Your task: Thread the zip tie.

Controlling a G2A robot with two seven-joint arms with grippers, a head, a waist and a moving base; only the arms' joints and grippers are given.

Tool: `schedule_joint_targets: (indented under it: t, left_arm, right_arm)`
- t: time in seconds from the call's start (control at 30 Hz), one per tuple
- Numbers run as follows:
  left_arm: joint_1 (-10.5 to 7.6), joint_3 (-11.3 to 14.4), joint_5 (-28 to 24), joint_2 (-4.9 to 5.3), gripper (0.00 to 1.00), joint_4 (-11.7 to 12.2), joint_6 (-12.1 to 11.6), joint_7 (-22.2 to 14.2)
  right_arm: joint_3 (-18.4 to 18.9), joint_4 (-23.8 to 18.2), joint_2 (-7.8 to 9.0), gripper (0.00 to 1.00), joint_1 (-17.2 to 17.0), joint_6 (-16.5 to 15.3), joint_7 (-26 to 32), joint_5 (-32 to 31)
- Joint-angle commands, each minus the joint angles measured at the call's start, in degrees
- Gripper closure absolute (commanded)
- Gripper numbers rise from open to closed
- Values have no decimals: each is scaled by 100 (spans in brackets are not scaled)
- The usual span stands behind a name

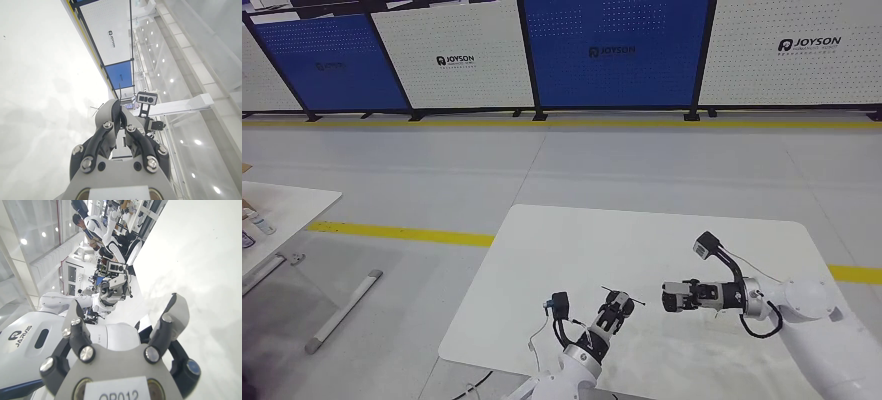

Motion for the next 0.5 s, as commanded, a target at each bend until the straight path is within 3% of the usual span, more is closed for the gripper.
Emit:
schedule_joint_targets:
  t: [0.0, 0.37, 0.47]
  left_arm:
    - [0, 0, 1, 0, 100, 0, 0, 0]
    - [0, 0, 1, 0, 100, 0, 0, 0]
    - [0, 0, 1, 0, 100, 0, 0, 0]
  right_arm:
    - [0, 0, 0, 0, 0, 0, 0, 0]
    - [13, -34, 4, 0, -34, 11, -118, -57]
    - [236, -102, 61, 0, -164, -10, 2, 113]
